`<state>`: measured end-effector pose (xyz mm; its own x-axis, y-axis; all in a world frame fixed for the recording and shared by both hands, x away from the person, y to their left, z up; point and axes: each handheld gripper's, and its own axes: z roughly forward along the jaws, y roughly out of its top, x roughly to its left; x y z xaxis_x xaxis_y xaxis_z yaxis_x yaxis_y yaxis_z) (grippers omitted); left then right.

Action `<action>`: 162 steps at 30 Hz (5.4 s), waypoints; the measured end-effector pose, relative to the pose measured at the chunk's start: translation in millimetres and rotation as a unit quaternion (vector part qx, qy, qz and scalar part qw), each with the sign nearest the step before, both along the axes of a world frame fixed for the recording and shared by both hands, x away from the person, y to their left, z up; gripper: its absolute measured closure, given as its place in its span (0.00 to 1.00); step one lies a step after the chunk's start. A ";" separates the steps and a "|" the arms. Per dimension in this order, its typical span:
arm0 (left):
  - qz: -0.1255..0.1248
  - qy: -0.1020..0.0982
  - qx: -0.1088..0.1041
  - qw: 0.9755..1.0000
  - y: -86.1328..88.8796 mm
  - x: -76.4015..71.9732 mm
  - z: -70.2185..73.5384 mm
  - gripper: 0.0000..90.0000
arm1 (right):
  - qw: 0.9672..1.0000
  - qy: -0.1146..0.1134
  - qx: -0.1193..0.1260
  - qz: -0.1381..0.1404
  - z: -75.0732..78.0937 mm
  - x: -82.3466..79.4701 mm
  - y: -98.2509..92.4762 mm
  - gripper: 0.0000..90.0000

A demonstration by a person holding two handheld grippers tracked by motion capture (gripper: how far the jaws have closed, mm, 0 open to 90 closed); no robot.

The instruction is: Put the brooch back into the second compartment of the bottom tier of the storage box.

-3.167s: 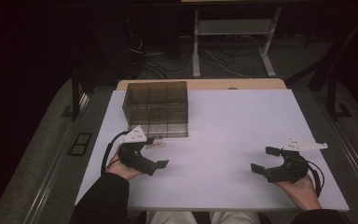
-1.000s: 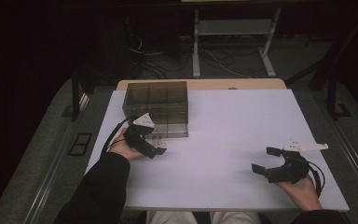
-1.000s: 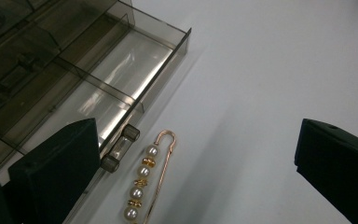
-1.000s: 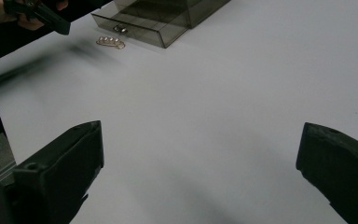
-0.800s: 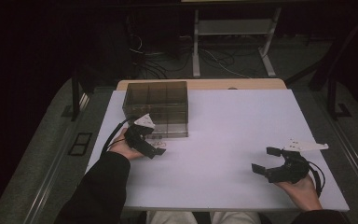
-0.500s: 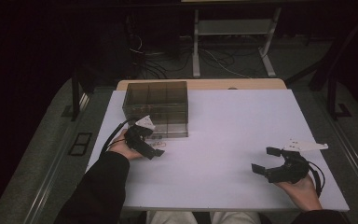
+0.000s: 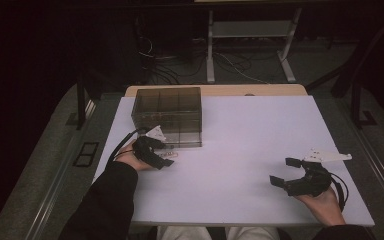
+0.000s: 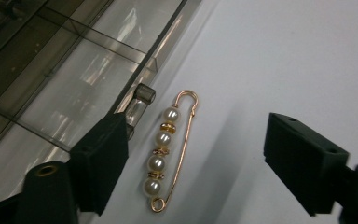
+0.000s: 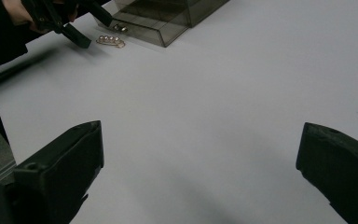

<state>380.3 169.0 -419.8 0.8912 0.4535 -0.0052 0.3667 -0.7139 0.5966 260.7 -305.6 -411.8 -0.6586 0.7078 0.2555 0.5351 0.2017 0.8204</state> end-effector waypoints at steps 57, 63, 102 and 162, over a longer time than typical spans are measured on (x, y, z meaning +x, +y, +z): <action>-0.006 0.009 -0.002 1.000 9.0 14.9 -15.1 0.82 | 1.000 -0.002 0.000 0.000 -0.3 0.3 -0.6 0.00; -0.009 0.012 -0.001 1.000 8.3 15.0 -14.8 0.86 | 1.000 -0.003 -0.001 -0.001 -0.2 0.3 -0.7 0.00; -0.015 0.015 -0.013 1.000 13.8 13.8 7.9 0.87 | 1.000 -0.003 0.001 -0.002 -0.3 0.4 -1.2 0.00; 0.009 -0.018 -0.034 0.999 15.8 47.6 50.5 0.87 | 1.000 -0.002 0.001 -0.006 -0.3 0.3 -3.6 0.00</action>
